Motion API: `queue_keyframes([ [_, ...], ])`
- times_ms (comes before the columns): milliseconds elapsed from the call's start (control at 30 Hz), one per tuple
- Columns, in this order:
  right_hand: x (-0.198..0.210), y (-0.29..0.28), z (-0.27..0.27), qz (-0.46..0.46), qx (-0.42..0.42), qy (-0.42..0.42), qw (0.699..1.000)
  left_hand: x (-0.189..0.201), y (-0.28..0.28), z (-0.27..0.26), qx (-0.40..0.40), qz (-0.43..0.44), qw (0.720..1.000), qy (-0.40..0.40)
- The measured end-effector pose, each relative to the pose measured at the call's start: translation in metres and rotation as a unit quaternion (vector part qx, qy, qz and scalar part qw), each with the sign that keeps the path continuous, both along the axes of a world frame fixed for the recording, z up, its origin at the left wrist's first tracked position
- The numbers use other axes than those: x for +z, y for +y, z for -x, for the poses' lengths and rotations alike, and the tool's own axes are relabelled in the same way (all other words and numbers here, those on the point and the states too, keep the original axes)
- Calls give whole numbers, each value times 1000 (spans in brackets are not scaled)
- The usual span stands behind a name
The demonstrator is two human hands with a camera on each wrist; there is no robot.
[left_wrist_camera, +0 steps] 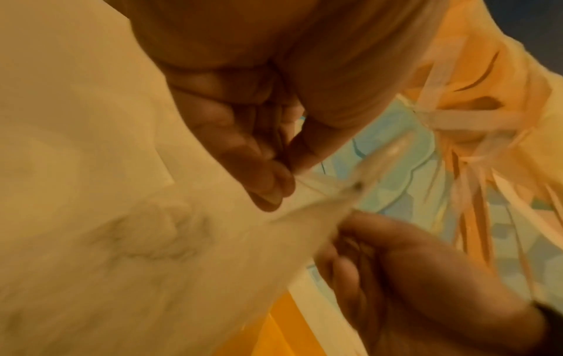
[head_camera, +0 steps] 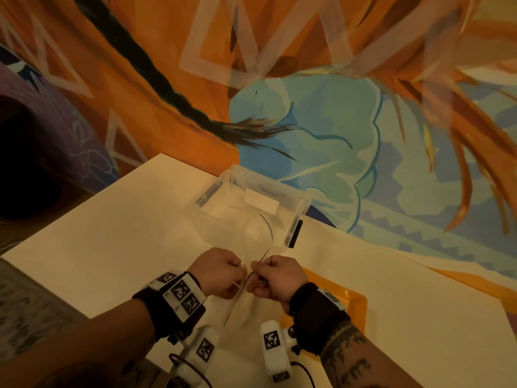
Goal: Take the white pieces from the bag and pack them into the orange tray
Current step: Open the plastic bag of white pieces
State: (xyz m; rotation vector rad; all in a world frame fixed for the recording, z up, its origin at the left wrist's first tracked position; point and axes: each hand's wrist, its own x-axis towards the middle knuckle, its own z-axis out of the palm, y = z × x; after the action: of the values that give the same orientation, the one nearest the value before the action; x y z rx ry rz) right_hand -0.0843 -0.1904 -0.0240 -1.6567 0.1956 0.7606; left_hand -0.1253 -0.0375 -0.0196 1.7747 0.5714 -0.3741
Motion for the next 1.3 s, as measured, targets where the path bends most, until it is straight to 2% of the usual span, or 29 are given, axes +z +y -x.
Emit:
queue_keyframes([
  [100,-3,-10,-2,20,-26,-5,999,0,14,3,36,18,999,5],
  [167,-8,-22,-5,42,-44,0,998,3,27,5,113,96,989,10],
  [233,-15,-37,-5,76,-49,6,996,3,42,7,191,169,967,1],
  [333,-20,-50,2,133,8,40,990,-1,53,10,247,217,944,-6],
  [433,-19,-46,6,198,101,39,974,-6,49,8,252,266,930,-3],
  [467,-20,-42,5,229,125,9,965,-6,45,7,250,274,928,-6],
  [533,-19,-33,0,271,138,-107,947,-7,38,2,249,263,932,-12],
  [633,-3,-12,-10,247,125,-287,917,-12,30,-5,217,185,958,-22],
  [700,1,5,-21,251,148,-333,896,-16,26,-7,187,139,972,-35],
  [767,-2,20,-33,286,170,-316,888,-22,25,-8,161,106,980,-50],
  [900,-7,31,-48,320,134,-271,898,-33,35,-4,52,-10,996,-76],
  [1000,-6,32,-57,307,147,-234,911,-42,45,-2,-25,-122,988,-91],
  [1067,-5,29,-62,273,142,-149,940,-48,56,-4,-19,-172,981,-84],
  [1133,-5,20,-63,174,56,-38,982,-54,68,-8,-6,-186,980,-66],
  [1167,-7,15,-61,136,5,14,991,-57,73,-10,-18,-193,979,-59],
  [1300,-23,6,-53,67,-113,119,984,-69,82,-22,-99,-230,967,-46],
])
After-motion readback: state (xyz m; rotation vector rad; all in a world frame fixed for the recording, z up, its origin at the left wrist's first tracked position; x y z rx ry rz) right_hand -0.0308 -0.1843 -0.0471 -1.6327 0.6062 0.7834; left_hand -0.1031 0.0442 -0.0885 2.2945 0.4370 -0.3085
